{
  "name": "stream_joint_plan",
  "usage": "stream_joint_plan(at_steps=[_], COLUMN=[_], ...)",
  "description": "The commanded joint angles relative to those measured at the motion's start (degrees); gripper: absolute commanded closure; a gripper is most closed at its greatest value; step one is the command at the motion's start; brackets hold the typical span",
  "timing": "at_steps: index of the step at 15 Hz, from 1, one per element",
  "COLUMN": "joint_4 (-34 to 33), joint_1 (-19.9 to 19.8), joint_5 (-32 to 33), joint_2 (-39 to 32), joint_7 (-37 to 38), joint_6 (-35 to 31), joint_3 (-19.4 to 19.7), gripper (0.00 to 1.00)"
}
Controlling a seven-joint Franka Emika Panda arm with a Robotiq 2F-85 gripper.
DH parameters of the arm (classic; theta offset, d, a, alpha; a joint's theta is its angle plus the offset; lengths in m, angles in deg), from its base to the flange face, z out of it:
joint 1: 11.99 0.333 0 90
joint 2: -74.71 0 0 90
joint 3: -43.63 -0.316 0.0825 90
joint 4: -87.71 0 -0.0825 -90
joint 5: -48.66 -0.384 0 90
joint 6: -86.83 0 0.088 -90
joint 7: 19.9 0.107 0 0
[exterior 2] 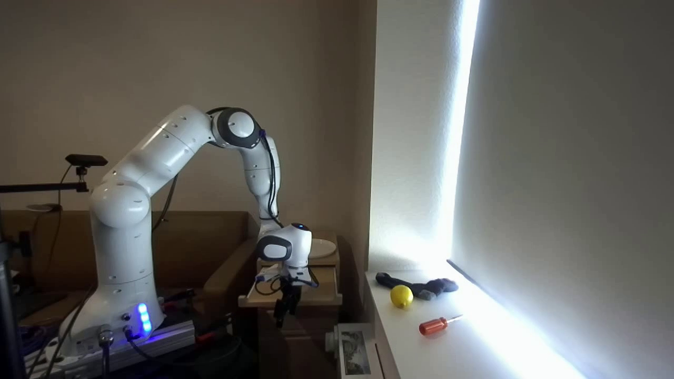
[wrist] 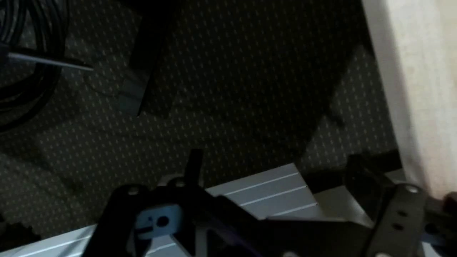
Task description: Close the open drawer
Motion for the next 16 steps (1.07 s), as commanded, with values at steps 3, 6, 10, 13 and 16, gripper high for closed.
stream_joint_plan(at_steps=[3, 6, 10, 13, 16], joint_4=[-3.14, -1.62, 0.69, -1.7, -1.94], joint_1=[-7.0, -6.18, -4.97, -4.03, -3.47], joint_5=[-5.46, -6.08, -5.12, -5.4, -5.69], joint_2=[0.4, 1.54, 2.55, 0.3, -0.07], joint_7=[-11.49, -15.19, -17.49, -16.16, -15.79], joint_6=[6.71, 5.25, 4.4, 4.95, 3.72], joint_3=[-7.6, -8.77, -8.09, -7.4, -7.62], gripper=[0.0, 0.0, 0.0, 0.0, 0.0])
